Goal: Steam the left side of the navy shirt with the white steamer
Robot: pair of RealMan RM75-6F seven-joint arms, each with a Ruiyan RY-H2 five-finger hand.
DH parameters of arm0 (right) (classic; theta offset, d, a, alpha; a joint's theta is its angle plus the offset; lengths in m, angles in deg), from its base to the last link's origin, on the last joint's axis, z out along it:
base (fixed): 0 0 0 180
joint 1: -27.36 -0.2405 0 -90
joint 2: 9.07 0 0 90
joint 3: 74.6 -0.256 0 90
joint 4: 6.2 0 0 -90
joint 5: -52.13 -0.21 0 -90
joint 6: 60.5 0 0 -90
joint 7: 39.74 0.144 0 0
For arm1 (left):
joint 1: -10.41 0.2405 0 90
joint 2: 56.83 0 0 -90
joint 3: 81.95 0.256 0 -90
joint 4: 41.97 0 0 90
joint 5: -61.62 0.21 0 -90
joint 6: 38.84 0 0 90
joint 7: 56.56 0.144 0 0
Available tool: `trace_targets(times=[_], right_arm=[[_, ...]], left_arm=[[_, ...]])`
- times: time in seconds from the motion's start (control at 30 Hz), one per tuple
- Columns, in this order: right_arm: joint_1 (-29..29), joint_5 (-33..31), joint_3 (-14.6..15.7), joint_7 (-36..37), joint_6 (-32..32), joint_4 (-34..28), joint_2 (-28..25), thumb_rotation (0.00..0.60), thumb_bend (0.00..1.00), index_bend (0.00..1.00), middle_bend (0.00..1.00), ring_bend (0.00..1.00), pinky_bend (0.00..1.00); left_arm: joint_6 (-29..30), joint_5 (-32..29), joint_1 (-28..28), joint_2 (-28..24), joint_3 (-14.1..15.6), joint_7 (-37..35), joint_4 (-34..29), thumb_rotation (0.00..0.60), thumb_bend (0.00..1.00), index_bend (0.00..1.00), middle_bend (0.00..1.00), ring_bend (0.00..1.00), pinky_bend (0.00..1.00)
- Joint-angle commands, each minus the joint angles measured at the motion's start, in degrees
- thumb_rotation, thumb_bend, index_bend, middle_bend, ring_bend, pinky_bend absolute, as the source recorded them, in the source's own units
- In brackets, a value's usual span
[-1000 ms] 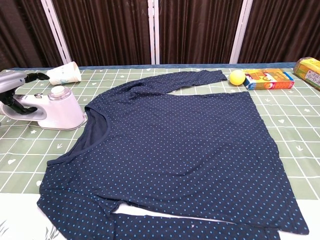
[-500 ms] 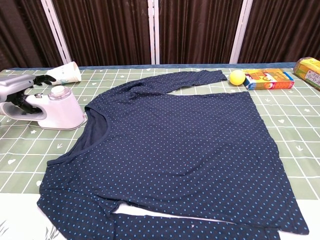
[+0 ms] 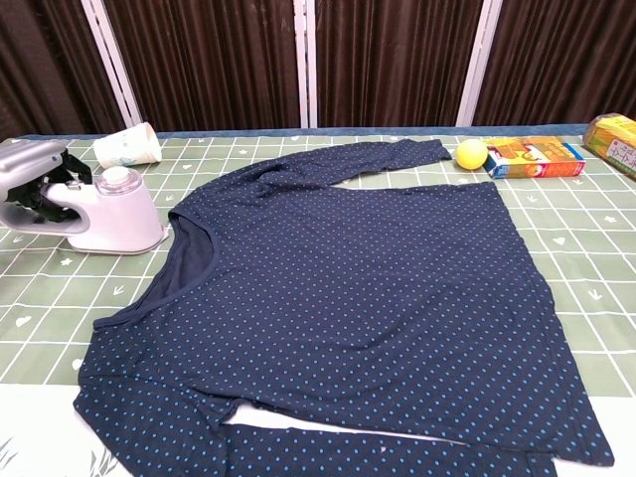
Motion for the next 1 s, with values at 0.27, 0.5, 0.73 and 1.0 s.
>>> trace_targets(times=[0.27, 0.5, 0.73, 1.0], right_arm=[[0.1, 0.4, 0.2, 0.1, -0.2, -0.4, -0.1, 0.6, 0.0, 0.0, 0.0, 0.0, 0.0], [0.0, 0.5, 0.3, 0.7, -0.1, -0.6, -0.4, 0.6, 0.0, 0.0, 0.0, 0.0, 0.0], [0.2, 0.9, 0.3, 1.7, -0.4, -0.9, -0.9, 0.6, 0.0, 0.0, 0.0, 0.0, 0.0], [0.6, 0.8, 0.2, 3.2, -1.1, -1.1, -1.6, 0.6, 0.0, 0.0, 0.0, 0.0, 0.0]], left_arm=[[9.0, 5.3, 1.4, -4.0, 2.0, -9.6, -4.0, 0.6, 0.62, 1.0, 0.82, 0.71, 0.92], [16.5, 9.6, 1.4, -9.7, 2.8, -11.6, -14.7, 0.6, 0.62, 1.0, 0.86, 0.76, 0.98], [15.1, 12.2, -0.8, -15.5, 3.8, -6.6, -29.4, 0.6, 0.62, 1.0, 0.86, 0.76, 1.0], [8.5, 9.2, -3.9, -13.5, 2.7, 0.1, -34.4, 0.6, 0.62, 1.0, 0.86, 0.76, 1.0]])
